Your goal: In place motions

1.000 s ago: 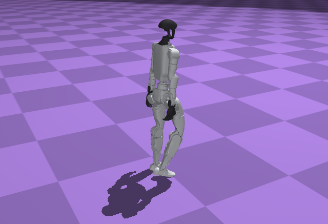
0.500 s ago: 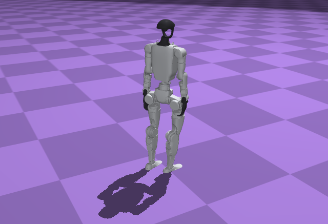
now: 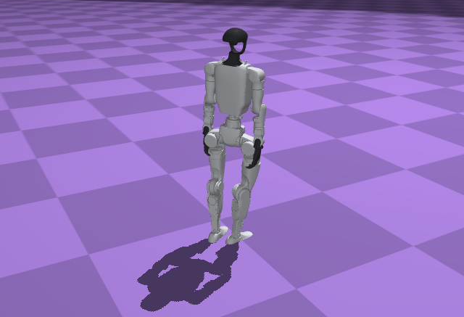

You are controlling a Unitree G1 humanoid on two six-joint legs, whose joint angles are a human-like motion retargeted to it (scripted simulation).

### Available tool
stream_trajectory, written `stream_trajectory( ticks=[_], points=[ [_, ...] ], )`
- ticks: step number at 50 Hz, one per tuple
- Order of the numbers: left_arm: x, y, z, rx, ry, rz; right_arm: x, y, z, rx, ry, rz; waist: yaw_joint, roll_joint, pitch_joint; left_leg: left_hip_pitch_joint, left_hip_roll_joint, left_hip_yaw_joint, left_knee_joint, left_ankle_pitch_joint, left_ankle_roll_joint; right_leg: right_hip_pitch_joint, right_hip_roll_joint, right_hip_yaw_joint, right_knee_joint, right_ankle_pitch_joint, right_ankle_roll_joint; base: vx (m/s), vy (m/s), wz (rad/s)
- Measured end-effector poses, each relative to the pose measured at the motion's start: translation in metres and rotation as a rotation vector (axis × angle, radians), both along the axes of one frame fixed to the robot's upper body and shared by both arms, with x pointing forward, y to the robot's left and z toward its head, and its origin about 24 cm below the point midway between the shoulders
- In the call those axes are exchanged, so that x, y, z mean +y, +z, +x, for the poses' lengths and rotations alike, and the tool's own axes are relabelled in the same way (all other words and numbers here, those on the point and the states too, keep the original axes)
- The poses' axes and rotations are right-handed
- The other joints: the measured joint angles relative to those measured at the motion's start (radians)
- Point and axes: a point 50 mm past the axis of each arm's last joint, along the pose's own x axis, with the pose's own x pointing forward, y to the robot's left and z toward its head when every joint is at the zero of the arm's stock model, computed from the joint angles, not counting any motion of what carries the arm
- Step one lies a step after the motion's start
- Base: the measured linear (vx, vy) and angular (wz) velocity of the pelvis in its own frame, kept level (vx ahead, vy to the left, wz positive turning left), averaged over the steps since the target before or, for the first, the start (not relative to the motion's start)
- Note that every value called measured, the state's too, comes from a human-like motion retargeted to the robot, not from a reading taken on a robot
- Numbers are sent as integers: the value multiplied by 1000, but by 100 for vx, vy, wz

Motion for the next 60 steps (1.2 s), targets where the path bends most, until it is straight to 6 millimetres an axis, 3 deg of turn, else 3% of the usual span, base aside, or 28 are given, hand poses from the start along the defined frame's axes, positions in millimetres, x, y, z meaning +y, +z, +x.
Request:
stream_trajectory(
  ticks=[10,16,20,24,28,33,40,48,53,60],
  points=[
    [0,0,-1,1,5,-10,-1,-1,8,-33,47,-4,-11,14,-5,19,4,40,-11,-3,-4,-7,11,32,7,11,-2,0,1,-4],
    [-3,-1,6,-22,12,-9,1,-2,25,-88,36,15,11,-9,-16,-56,-29,-55,67,35,-31,-58,-37,76,33,27,11,-3,4,-25],
    [-5,-1,12,-41,3,-13,-3,-2,38,-136,61,11,56,-24,10,-52,-38,-35,71,19,-7,-63,-44,121,31,49,7,-3,-2,-56],
    [-6,-1,8,-30,-13,-23,-7,-2,46,-160,101,5,34,3,8,-17,-30,-15,14,-7,23,-64,-25,118,26,61,11,11,-5,-15],
    [-6,-1,3,-11,-17,-23,-3,-2,45,-168,61,-6,-24,27,-18,-20,-12,6,-24,7,11,-83,-27,89,39,63,18,14,-8,27],
    [1,0,11,-32,-30,-5,1,-3,32,-136,-19,20,-4,16,10,1,-15,1,-28,6,17,-69,-31,91,59,67,19,14,-13,-5],
    [7,0,11,-37,-3,7,-4,-1,13,-55,76,-16,14,8,16,15,-20,0,-32,7,26,-59,-37,87,77,69,24,19,-10,-2],
    [9,1,4,-6,-20,14,-4,-1,9,-46,77,-10,23,-2,24,27,-30,-11,-35,12,38,-49,-47,82,103,62,27,15,-6,7],
    [11,2,-2,24,-67,6,-4,-2,21,-85,83,-3,0,-1,19,24,-32,-4,-43,18,53,-70,-53,86,134,60,21,3,-1,3],
    [22,3,0,37,-194,30,0,-2,60,-223,133,28,-37,7,18,19,-24,76,-61,14,55,-127,-51,147,162,78,1,-11,7,-56]
  ],
)
